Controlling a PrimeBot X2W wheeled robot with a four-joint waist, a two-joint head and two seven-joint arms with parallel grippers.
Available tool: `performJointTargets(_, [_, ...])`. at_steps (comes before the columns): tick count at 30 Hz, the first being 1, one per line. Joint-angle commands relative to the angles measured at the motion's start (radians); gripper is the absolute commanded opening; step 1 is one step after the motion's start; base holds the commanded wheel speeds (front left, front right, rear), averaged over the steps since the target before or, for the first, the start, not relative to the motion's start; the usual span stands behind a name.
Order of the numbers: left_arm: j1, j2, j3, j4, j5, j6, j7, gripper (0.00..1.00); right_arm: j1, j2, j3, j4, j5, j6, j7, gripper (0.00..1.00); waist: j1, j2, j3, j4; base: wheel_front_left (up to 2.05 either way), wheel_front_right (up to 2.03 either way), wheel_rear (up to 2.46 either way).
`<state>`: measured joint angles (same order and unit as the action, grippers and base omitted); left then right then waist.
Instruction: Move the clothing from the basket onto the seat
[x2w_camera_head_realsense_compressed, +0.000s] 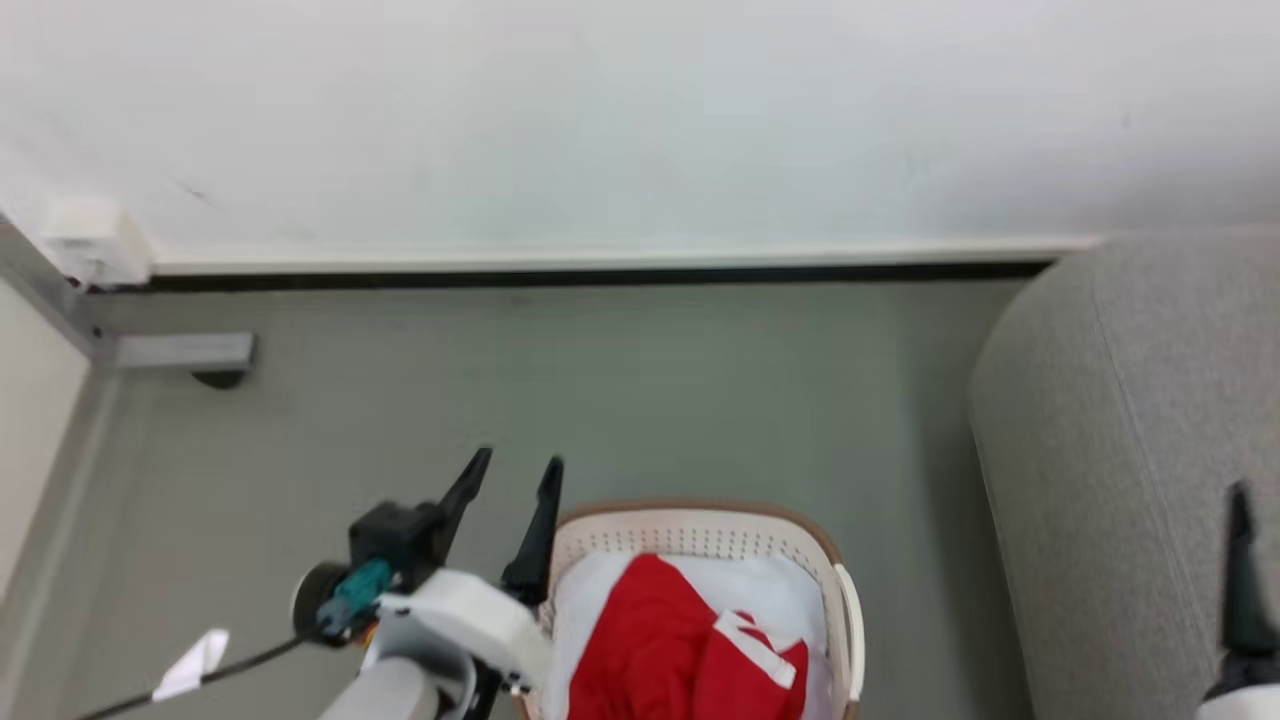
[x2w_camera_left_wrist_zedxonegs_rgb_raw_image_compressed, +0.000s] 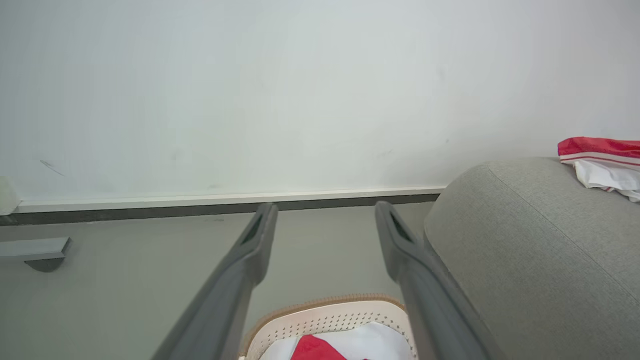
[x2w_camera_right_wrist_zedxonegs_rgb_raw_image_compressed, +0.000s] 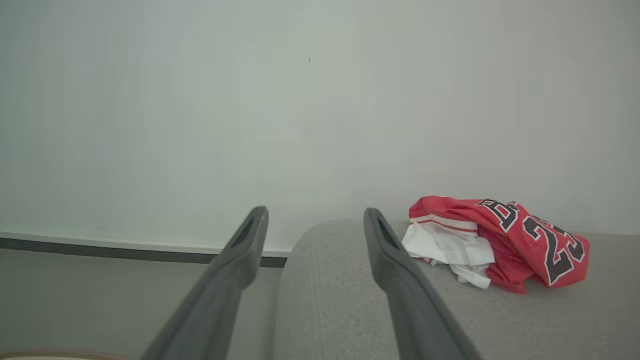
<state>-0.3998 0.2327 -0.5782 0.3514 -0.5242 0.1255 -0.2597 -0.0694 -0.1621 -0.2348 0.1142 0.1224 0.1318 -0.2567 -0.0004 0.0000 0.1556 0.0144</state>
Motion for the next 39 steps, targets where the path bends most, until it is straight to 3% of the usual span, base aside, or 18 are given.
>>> performJointTargets(1, [0.027, 0.005, 0.009, 0.003, 0.008, 0.006, -0.004, 1.00, 0.027, 0.006, 0.012, 0.004, -0.006, -0.002, -0.005, 1.00, 0.0004, 0.0000, -0.058, 0.039, 0.00, 0.00, 0.00])
performJointTargets(9, [0.239, -0.022, 0.196, -0.070, 0.085, 0.028, -0.005, 1.00, 0.134, 0.052, 0.134, 0.054, -0.043, -0.002, -0.009, 1.00, 0.0004, 0.0000, -0.158, 0.051, 0.00, 0.00, 0.00])
performJointTargets(15, [0.355, -0.065, 0.304, -0.114, 0.148, -0.012, -0.005, 1.00, 0.179, 0.080, 0.137, 0.063, -0.026, -0.002, -0.009, 1.00, 0.0004, 0.0000, -0.192, 0.062, 0.00, 0.00, 0.00])
performJointTargets(24, [0.368, -0.114, 0.362, -0.114, 0.237, -0.103, -0.005, 1.00, 0.190, 0.103, 0.121, 0.075, -0.022, -0.002, -0.009, 1.00, 0.0004, 0.0000, -0.202, 0.060, 0.00, 0.00, 0.00])
performJointTargets(39, [0.351, -0.161, 0.419, -0.084, 0.297, -0.174, -0.005, 1.00, 0.158, 0.111, 0.133, 0.084, -0.019, -0.002, -0.009, 1.00, 0.0004, 0.0000, -0.192, 0.018, 0.00, 0.00, 0.00])
